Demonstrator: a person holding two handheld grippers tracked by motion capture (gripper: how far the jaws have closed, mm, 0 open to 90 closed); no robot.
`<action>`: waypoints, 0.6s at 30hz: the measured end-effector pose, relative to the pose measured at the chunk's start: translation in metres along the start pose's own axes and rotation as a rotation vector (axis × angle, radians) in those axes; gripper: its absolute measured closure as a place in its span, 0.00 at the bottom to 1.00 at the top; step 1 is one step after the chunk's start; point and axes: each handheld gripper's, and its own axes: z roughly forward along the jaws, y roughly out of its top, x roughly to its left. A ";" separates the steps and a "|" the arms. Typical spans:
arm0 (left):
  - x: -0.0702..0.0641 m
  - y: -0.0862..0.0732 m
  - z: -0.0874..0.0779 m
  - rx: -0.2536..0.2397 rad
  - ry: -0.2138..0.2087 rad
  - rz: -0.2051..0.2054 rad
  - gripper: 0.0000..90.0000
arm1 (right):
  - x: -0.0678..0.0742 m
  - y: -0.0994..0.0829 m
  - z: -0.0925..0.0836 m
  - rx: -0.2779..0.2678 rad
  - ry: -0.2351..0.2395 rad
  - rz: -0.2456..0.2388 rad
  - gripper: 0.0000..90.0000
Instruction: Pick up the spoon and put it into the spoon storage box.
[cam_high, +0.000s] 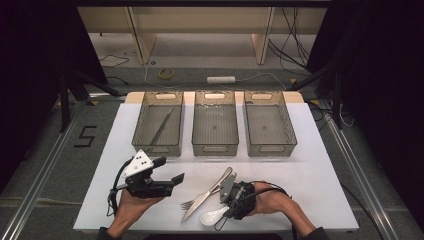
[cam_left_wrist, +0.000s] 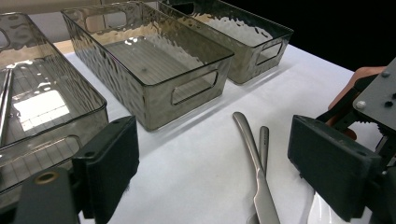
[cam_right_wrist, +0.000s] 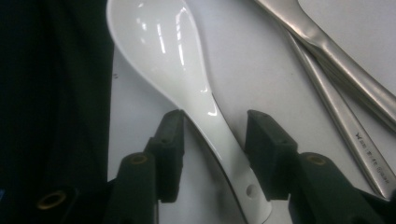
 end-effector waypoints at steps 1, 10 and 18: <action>0.000 0.000 0.000 0.000 0.000 0.001 0.18 | 0.000 0.000 0.000 -0.005 -0.002 -0.015 0.71; -0.002 0.000 0.001 0.008 -0.003 0.007 0.18 | 0.005 0.001 -0.001 0.001 0.014 -0.067 0.89; -0.002 -0.001 0.001 0.011 -0.005 0.010 0.18 | 0.004 0.000 -0.002 0.002 -0.020 -0.086 0.96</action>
